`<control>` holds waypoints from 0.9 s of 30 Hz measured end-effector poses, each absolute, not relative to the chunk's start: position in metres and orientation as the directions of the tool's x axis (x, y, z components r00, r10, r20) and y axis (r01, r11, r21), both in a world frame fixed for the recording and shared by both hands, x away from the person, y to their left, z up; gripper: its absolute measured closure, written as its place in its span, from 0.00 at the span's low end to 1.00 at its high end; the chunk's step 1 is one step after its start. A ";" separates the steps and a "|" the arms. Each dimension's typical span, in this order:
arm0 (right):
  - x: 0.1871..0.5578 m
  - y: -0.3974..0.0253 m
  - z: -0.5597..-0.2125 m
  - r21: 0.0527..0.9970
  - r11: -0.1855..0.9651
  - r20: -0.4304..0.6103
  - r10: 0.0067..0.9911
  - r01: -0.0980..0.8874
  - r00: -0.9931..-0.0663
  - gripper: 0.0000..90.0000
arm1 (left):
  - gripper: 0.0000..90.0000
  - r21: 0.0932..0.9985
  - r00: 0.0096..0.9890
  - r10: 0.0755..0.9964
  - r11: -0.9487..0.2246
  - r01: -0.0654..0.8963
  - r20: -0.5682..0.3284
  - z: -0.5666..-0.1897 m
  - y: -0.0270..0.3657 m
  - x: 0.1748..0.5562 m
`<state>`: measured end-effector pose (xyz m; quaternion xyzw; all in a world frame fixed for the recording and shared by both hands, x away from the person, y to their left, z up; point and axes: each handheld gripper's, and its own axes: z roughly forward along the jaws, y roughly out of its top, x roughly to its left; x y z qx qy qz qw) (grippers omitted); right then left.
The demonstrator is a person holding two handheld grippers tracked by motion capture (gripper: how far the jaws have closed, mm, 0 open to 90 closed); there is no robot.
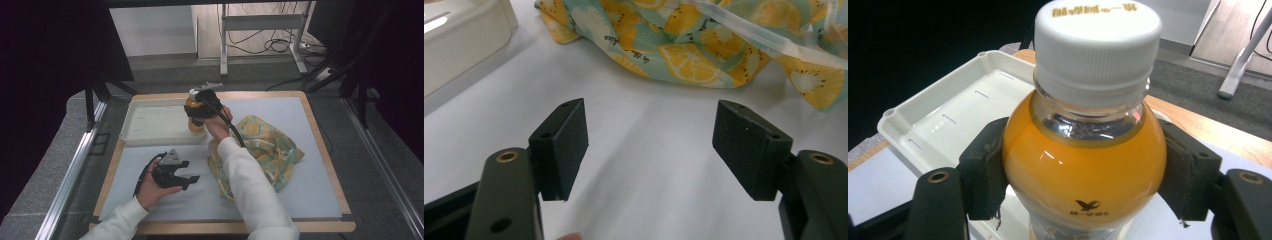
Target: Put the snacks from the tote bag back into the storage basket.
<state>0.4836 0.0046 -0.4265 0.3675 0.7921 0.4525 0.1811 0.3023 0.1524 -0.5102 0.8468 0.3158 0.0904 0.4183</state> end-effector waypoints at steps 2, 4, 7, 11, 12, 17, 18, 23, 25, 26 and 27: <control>0.485 0.006 -0.428 0.847 0.321 0.048 0.746 0.423 -0.664 0.34 | 0.34 0.765 0.786 0.609 -0.453 0.458 -0.110 -0.510 0.152 0.302; 0.486 0.007 -0.429 0.846 0.324 0.047 0.746 0.424 -0.665 0.34 | 0.34 0.765 0.787 0.607 -0.454 0.457 -0.110 -0.510 0.152 0.302; 0.486 0.010 -0.431 0.843 0.328 0.048 0.744 0.427 -0.666 0.34 | 0.34 0.766 0.786 0.609 -0.451 0.458 -0.111 -0.510 0.154 0.303; 0.487 0.013 -0.434 0.838 0.336 0.047 0.741 0.430 -0.669 0.34 | 0.34 0.769 0.783 0.611 -0.444 0.461 -0.117 -0.509 0.155 0.303; 0.487 0.014 -0.435 0.836 0.336 0.049 0.743 0.434 -0.668 0.34 | 0.34 0.769 0.783 0.610 -0.444 0.461 -0.117 -0.509 0.154 0.303; 0.488 0.016 -0.441 0.819 0.358 0.038 0.745 0.448 -0.666 0.34 | 0.34 0.769 0.784 0.609 -0.445 0.460 -0.117 -0.509 0.154 0.303; 0.488 0.016 -0.442 0.817 0.362 0.036 0.745 0.449 -0.666 0.34 | 0.34 0.768 0.784 0.609 -0.445 0.460 -0.117 -0.509 0.154 0.303; 0.489 0.018 -0.446 0.799 0.387 0.027 0.742 0.460 -0.670 0.34 | 0.34 0.768 0.786 0.608 -0.447 0.459 -0.116 -0.509 0.154 0.303; 0.489 0.019 -0.447 0.794 0.394 0.025 0.741 0.463 -0.671 0.34 | 0.34 0.768 0.785 0.609 -0.445 0.460 -0.116 -0.509 0.154 0.303; 0.489 0.019 -0.448 0.791 0.396 0.025 0.741 0.466 -0.671 0.34 | 0.34 0.769 0.784 0.610 -0.444 0.460 -0.117 -0.509 0.155 0.303; 0.489 0.019 -0.449 0.789 0.397 0.025 0.741 0.469 -0.671 0.34 | 0.34 0.771 0.783 0.611 -0.441 0.460 -0.118 -0.508 0.155 0.304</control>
